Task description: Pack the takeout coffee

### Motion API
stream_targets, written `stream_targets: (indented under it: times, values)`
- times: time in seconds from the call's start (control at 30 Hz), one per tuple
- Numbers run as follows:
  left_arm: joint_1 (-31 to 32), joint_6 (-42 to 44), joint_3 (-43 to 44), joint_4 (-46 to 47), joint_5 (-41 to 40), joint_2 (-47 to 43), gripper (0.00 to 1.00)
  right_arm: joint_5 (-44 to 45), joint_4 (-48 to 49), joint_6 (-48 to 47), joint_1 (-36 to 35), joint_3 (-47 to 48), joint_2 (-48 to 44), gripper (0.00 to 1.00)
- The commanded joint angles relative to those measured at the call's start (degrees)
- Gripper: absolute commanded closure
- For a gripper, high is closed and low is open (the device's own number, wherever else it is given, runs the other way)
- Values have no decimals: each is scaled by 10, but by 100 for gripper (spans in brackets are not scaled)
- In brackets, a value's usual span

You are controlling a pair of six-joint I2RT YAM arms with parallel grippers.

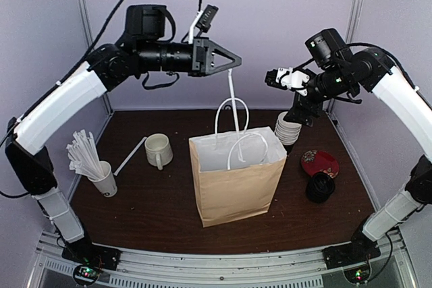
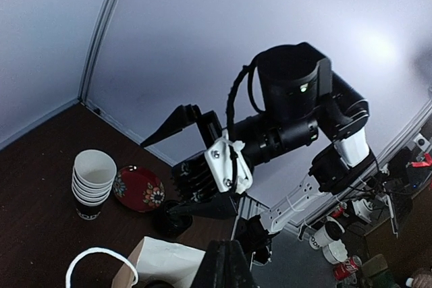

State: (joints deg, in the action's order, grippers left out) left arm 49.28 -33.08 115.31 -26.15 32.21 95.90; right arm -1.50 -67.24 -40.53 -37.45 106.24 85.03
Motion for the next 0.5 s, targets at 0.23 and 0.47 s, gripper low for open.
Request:
stream_targets:
  times: [0.23,0.47]
  values:
    - [30,61,62,-73,-34,83,57,9,17,-4,12,-7,8,3]
    - [-25,230,38,-255,-358,-48,30,1,18,-6,13,-5,10,3]
